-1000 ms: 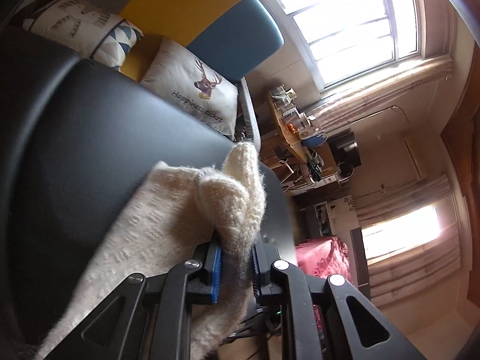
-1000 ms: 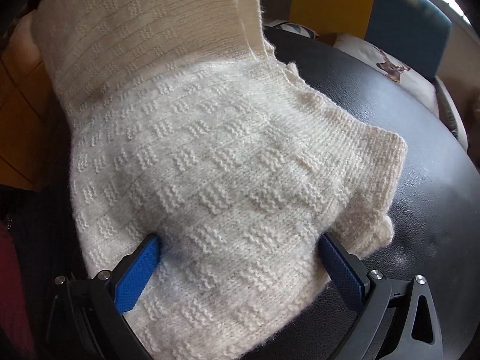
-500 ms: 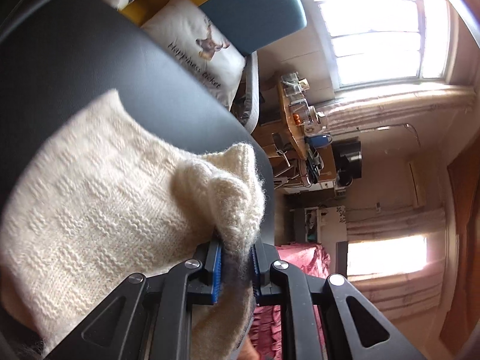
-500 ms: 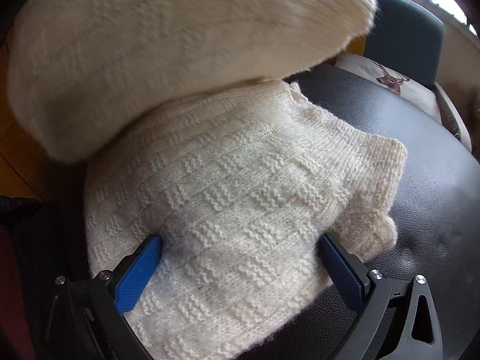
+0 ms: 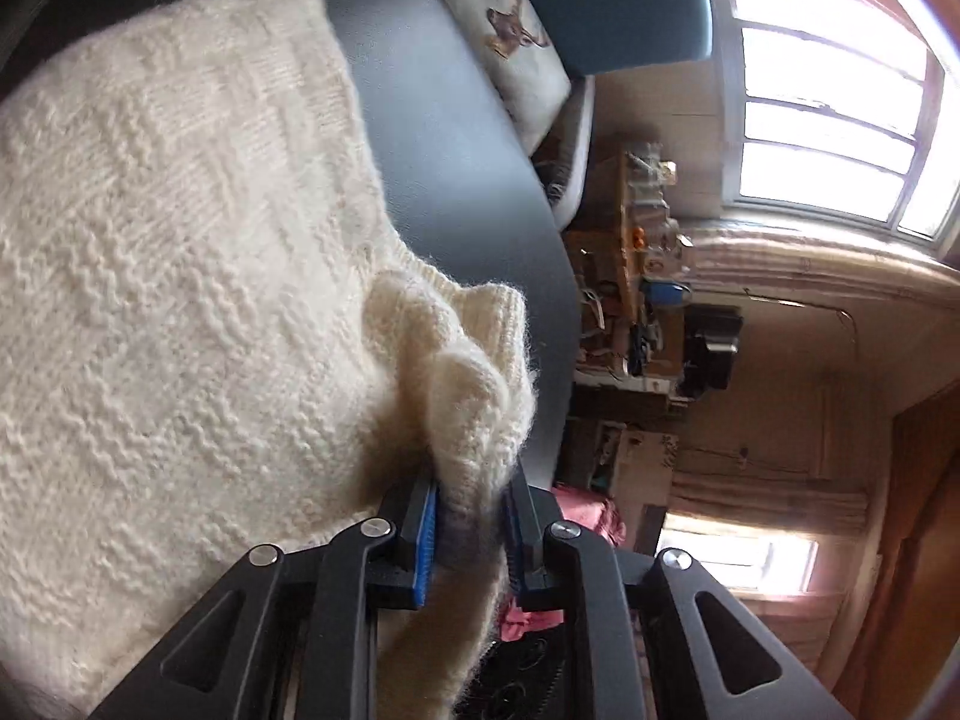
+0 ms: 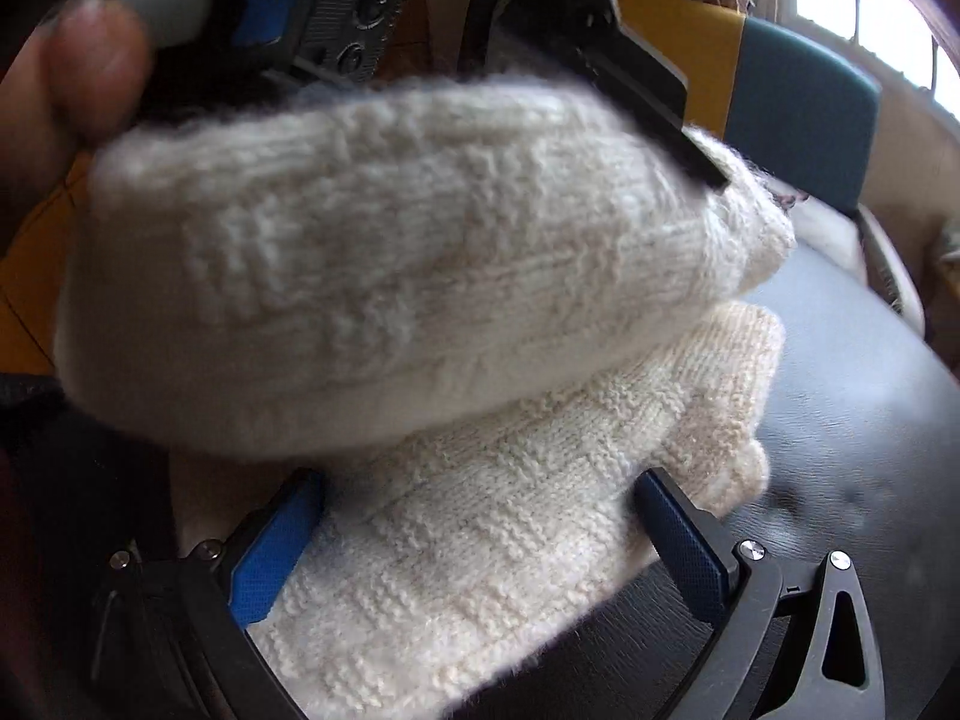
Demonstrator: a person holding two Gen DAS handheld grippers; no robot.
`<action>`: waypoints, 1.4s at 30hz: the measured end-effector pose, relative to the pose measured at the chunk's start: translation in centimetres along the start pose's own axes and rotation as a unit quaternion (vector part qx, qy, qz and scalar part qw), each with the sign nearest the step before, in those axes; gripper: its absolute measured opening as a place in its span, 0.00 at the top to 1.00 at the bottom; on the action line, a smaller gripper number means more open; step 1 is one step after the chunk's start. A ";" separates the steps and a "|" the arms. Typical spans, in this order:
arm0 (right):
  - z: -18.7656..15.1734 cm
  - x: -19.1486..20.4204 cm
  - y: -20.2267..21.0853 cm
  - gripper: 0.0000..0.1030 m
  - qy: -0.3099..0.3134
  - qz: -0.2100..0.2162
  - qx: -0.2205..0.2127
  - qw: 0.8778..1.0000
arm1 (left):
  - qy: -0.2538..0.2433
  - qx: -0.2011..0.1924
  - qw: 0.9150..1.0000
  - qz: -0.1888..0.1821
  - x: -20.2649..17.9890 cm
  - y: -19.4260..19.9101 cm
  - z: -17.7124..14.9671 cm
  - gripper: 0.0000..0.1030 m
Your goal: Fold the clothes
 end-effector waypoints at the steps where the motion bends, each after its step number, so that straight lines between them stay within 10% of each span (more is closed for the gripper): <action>1: -0.5 0.2 0.7 0.00 0.003 -0.005 0.003 1.000 | -0.010 0.007 1.000 -0.001 -0.5 0.3 -0.2 0.82; 10: -4.2 1.8 6.3 0.00 0.011 -0.053 0.036 0.998 | -0.070 0.065 0.993 -0.063 -4.6 4.2 -2.2 0.80; 14: -4.6 3.0 9.9 0.00 0.015 -0.052 0.048 0.997 | -0.128 0.007 0.991 -0.027 -3.7 9.0 -0.3 0.80; 19: 1.0 7.3 12.8 0.00 -0.017 0.074 -0.003 0.997 | -0.165 -0.092 0.979 0.076 1.9 14.9 3.2 0.80; 25: 7.5 6.9 6.9 0.00 -0.071 0.188 0.026 0.979 | -0.174 -0.115 0.972 0.104 7.0 17.2 3.9 0.80; 33: 4.9 7.9 4.9 0.00 -0.208 0.353 0.035 0.912 | -0.303 -0.043 0.949 0.081 5.8 13.2 -0.6 0.80; 36: 1.0 8.2 5.5 0.00 -0.214 0.297 0.073 0.928 | -0.366 -0.005 0.925 0.105 6.3 11.3 -3.0 0.80; 42: -2.4 8.3 9.6 0.00 -0.283 0.266 0.027 0.921 | -0.382 -0.003 0.920 0.086 6.4 11.7 -3.9 0.83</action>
Point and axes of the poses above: each gripper's, at about its wrist camera, not at the fingertips, and y roughly against the way its jaws point, x to its left, z to its top, the point moved 2 cm from there along -y, roughly the way its jaws point, and after that the axes turned 2 degrees about z, right-handed, at the moved point
